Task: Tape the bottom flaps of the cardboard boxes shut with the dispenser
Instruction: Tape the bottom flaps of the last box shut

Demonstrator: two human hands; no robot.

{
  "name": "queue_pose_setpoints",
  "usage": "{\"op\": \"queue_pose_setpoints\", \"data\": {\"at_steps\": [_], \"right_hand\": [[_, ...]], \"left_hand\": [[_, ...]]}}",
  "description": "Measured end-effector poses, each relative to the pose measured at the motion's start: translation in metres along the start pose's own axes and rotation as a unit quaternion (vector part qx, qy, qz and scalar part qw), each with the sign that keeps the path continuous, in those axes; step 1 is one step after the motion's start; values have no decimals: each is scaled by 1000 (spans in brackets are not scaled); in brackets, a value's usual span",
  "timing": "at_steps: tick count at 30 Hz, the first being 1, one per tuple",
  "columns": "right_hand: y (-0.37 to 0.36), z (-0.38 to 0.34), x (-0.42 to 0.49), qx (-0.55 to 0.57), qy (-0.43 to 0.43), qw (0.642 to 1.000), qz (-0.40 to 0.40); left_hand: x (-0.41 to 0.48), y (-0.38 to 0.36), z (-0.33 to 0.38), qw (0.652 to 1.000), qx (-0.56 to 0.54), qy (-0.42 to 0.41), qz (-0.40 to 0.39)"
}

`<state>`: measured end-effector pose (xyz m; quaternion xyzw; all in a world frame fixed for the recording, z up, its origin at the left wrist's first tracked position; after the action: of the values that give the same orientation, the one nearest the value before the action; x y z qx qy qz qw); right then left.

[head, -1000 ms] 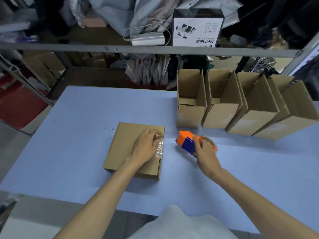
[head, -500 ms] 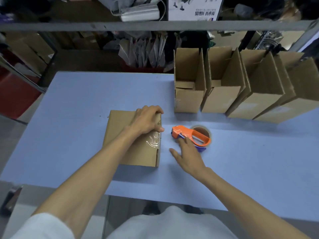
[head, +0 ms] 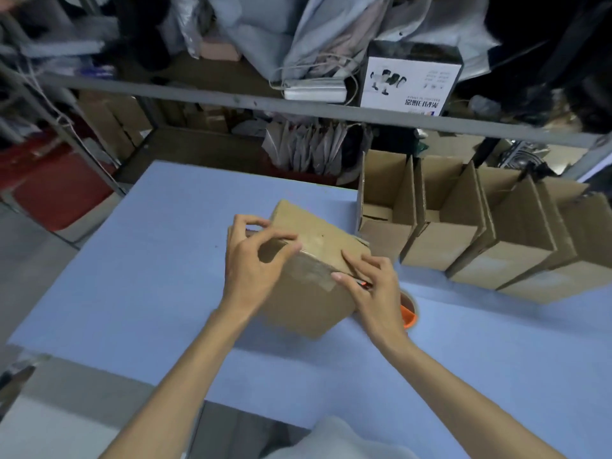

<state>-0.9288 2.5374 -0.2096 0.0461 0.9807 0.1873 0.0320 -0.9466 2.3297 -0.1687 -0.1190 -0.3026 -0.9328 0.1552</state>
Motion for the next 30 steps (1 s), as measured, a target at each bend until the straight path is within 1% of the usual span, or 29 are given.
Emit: {"op": "queue_pose_setpoints", "data": {"at_steps": [3, 6, 8, 10, 11, 13, 15, 16, 18, 20, 22, 23, 26, 29, 30], "right_hand": [[6, 0, -1, -57, 28, 998, 0], [-2, -1, 0, -83, 59, 995, -2], [-7, 2, 3, -28, 16, 999, 23], [-15, 4, 5, 38, -70, 996, 40], [-21, 4, 7, 42, -102, 993, 35], [-33, 0, 11, -24, -119, 992, 16], [-38, -5, 15, -109, -114, 987, 11], [-38, -7, 16, -127, -112, 985, 16], [-36, -6, 18, -105, -95, 990, 25], [-32, -3, 20, -45, -75, 996, 33], [-30, 1, 20, -4, -79, 996, 36], [-31, 3, 20, -2, -87, 996, 33], [-36, 4, 17, -68, -98, 993, 7], [-46, 1, 21, -96, -86, 991, -34], [-48, -1, 23, -116, -69, 990, -32]], "left_hand": [[-22, 0, -23, 998, -32, 50, -2], [-26, 5, -39, 998, -23, 50, -12], [-23, 7, -45, 995, -38, 93, -10], [-20, 5, -47, 984, -44, 172, 6], [-19, 1, -47, 978, -27, 206, -5], [-19, -8, -46, 967, 17, 249, -51], [-20, -11, -46, 962, 4, 266, -63], [-22, -11, -44, 961, -12, 270, -58], [-27, -7, -45, 957, -32, 287, -31], [-33, -2, -47, 947, -62, 316, -1], [-38, -1, -50, 941, -69, 332, 10], [-40, -2, -51, 940, -57, 335, 12], [-42, -6, -50, 945, 1, 327, 2], [-31, -9, -57, 936, -19, 352, -11], [-26, -9, -61, 931, -27, 363, -13]]}}
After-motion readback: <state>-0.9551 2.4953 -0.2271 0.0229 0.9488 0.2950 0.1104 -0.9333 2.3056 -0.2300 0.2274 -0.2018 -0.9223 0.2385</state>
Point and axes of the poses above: each hand's wrist, its own x-axis towards the middle knuckle, its own y-axis out of the back of the hand, z = x × y, the point moved 5 cm from there along x, towards the middle knuckle, and after that the axes turned 2 degrees about z, right-handed, at the moved point
